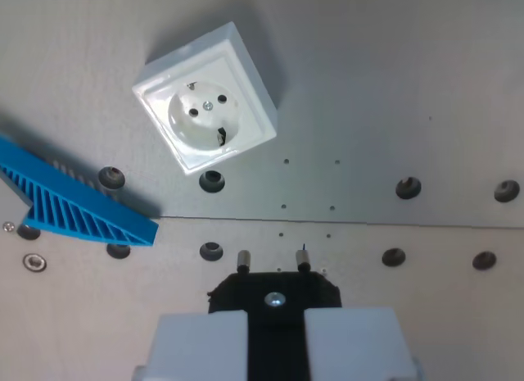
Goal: Move above the white socket
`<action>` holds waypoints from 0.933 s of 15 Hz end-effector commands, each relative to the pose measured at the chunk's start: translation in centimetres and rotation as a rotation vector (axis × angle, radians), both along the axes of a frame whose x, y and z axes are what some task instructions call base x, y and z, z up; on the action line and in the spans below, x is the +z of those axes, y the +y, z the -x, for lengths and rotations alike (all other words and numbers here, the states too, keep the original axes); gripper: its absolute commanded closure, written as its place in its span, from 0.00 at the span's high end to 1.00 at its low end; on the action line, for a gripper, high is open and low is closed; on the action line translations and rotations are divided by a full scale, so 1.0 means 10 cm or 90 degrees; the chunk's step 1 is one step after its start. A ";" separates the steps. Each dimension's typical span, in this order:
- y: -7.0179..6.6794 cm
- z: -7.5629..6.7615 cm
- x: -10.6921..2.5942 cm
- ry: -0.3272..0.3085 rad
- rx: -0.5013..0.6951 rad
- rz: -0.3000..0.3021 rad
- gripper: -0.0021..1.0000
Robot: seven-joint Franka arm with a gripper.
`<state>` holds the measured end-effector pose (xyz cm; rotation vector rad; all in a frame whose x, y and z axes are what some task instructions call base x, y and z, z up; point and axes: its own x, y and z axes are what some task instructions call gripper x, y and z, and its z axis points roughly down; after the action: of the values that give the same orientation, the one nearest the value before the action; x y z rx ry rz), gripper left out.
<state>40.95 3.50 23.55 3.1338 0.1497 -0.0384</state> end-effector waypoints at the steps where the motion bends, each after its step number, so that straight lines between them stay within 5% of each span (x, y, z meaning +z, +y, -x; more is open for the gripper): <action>1: 0.05 0.04 -0.17 -0.063 0.145 0.010 0.00; 14: 0.22 0.06 -0.83 -0.064 0.237 0.021 0.00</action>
<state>40.73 5.62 15.99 3.0994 0.5094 -0.0476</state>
